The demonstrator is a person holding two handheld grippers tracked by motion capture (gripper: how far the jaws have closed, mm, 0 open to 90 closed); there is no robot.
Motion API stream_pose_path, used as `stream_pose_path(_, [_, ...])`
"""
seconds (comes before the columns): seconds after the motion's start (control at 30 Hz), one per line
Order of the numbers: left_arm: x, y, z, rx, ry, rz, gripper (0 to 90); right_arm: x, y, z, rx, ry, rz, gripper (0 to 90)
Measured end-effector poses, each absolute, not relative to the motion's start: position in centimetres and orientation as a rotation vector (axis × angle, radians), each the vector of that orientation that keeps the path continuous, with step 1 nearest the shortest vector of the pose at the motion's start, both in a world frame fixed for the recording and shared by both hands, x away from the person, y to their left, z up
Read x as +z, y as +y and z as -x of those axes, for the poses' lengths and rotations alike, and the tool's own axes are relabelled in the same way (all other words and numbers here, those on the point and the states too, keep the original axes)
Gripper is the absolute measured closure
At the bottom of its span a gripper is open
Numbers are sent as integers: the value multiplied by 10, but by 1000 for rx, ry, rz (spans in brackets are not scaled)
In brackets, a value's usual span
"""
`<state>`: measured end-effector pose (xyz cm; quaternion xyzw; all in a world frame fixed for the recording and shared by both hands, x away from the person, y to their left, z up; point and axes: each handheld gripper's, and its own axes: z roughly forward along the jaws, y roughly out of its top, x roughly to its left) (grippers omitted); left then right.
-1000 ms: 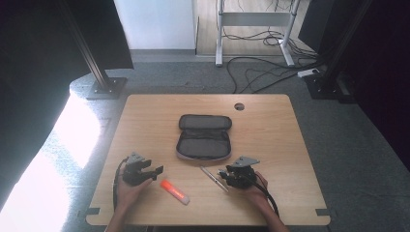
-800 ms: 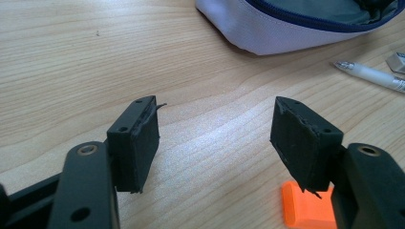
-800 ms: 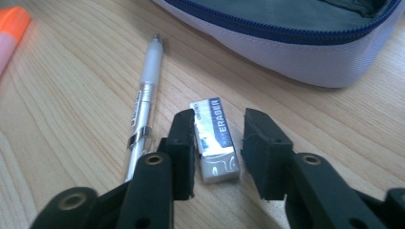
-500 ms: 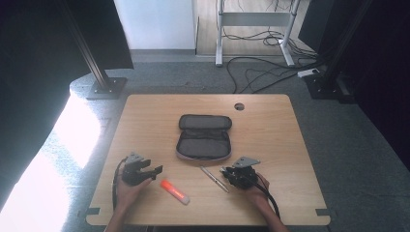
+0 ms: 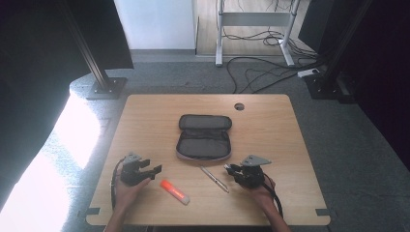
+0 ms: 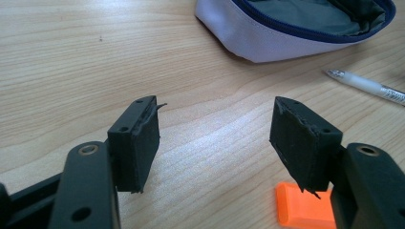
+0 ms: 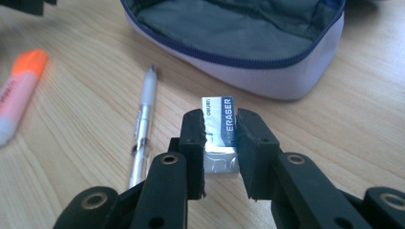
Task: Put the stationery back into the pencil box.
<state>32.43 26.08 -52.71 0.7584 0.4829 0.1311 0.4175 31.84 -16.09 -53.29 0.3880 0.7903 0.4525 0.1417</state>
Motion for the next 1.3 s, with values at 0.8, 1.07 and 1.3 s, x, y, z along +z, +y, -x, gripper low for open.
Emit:
stream_pose_path(0.8, [-530, 258, -324, 305, 1200, -1926, 346, -499, -169, -325, 1407, 2155, -1120, 725])
stream_pose_path(1.07, [-530, 258, -323, 317, 1205, -1914, 352, -496, -162, -332, 1398, 2144, -1108, 725])
stream_pose_path(1.3, [-530, 257, -323, 313, 1197, -1920, 351, -497, -154, -341, 1389, 2148, -1112, 725])
